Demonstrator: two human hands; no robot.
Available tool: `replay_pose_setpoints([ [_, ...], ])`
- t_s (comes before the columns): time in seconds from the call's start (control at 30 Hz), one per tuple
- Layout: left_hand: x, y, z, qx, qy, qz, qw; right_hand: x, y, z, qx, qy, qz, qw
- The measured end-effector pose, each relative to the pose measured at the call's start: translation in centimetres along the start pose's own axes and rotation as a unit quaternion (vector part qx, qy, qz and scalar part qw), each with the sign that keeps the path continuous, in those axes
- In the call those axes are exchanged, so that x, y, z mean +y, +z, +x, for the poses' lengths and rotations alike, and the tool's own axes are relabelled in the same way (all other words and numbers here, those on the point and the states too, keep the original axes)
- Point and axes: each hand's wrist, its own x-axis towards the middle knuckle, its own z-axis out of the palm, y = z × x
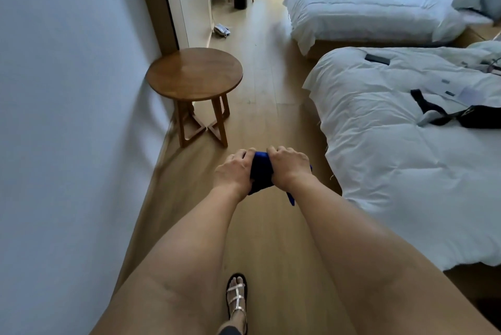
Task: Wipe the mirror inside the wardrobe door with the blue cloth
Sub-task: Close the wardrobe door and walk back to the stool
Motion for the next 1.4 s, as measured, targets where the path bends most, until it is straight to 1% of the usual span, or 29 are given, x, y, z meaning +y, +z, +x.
replay_pose_setpoints([
  [0.1,-2.3,-0.8,5.5,0.003,-0.002,-0.009,1.0,-0.2,-0.7,5.9,-0.01,0.008,0.003,1.0],
  [0.23,-5.1,-1.8,11.5,0.012,-0.004,-0.014,1.0,-0.7,-1.0,12.7,-0.003,0.011,0.005,1.0],
  [0.53,-8.8,-1.3,21.1,-0.006,-0.012,-0.015,1.0,0.2,0.3,23.3,-0.017,-0.001,0.001,1.0],
  [0.8,-8.2,-0.7,31.3,-0.006,-0.024,0.001,1.0,4.8,0.5,32.6,-0.012,-0.017,0.007,1.0],
  [1.17,-4.4,-1.6,49.6,0.029,-0.07,-0.009,0.997,14.5,-3.1,49.5,0.022,-0.045,-0.019,0.999],
  [1.4,-5.2,-1.4,57.2,0.003,-0.121,0.008,0.993,16.8,-2.2,58.0,0.008,-0.086,-0.035,0.996],
])
